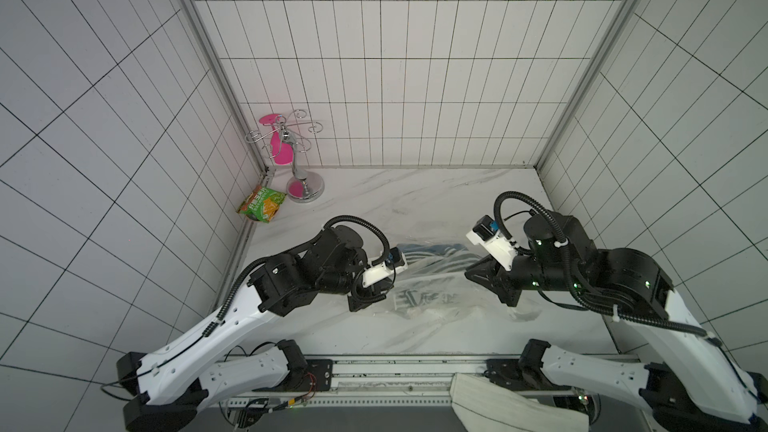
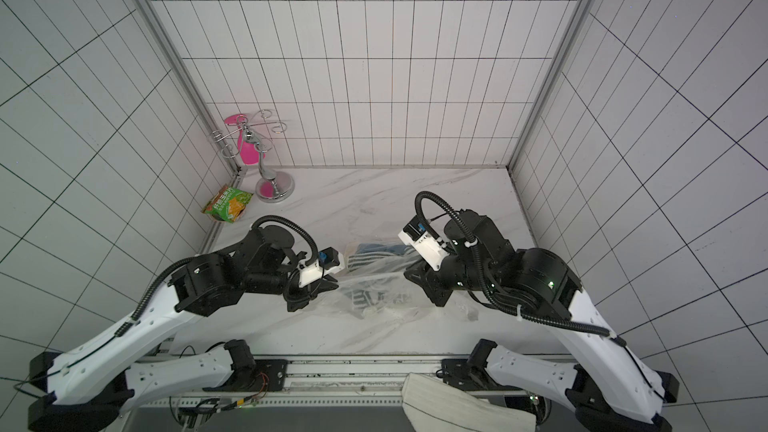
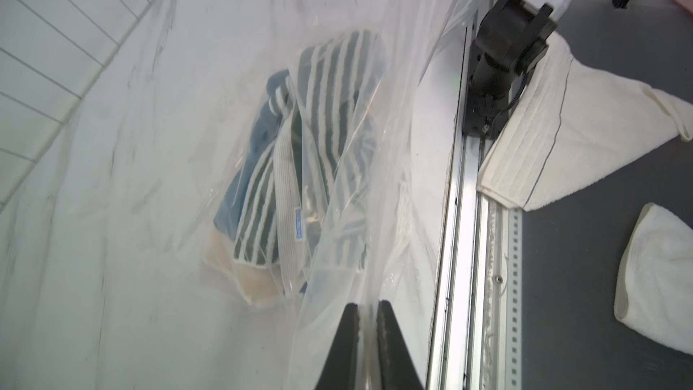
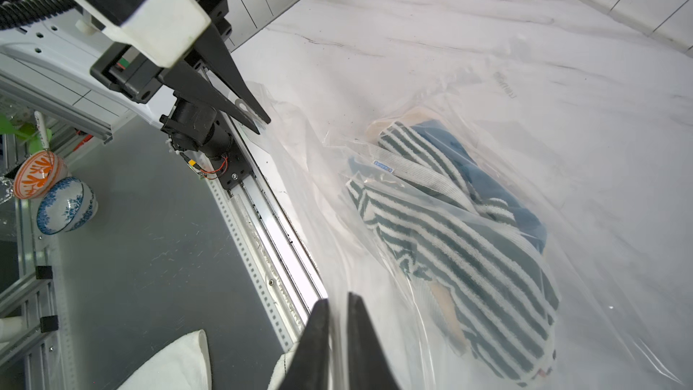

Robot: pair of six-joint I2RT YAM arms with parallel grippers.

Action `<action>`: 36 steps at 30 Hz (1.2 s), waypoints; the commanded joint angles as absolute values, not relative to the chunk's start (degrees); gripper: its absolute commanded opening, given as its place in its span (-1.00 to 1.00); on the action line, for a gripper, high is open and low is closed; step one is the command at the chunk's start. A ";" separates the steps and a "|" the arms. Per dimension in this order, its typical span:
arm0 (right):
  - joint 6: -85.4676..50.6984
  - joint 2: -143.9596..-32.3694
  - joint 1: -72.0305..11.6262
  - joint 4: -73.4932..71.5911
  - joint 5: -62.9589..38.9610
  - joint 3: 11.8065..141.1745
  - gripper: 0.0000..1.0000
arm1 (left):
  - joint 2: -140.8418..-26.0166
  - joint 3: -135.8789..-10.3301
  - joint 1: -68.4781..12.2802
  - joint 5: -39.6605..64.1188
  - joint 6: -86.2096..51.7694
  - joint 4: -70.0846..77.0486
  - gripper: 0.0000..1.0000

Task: Place the folded towel into the vacuum bag
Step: Close the vacuum bag at the center of the board.

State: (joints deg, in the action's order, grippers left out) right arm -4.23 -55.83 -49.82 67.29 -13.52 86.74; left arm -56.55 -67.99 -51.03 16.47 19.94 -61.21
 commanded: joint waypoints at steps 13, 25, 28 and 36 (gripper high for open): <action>-12.55 -61.27 -58.74 49.95 -17.11 78.17 0.37 | -58.14 -68.92 -50.01 22.39 22.32 -61.47 -1.00; -10.21 -64.84 -62.57 45.23 -11.57 72.42 0.16 | -57.57 -69.85 -48.34 26.37 22.67 -59.99 -1.00; -10.11 -65.17 -62.49 44.61 -12.00 71.78 -0.25 | -58.01 -70.07 -48.34 27.13 22.69 -60.16 -1.00; -9.46 -57.85 -61.19 43.97 -11.16 73.74 -1.00 | -60.38 -68.59 -50.91 22.16 23.02 -65.53 -1.00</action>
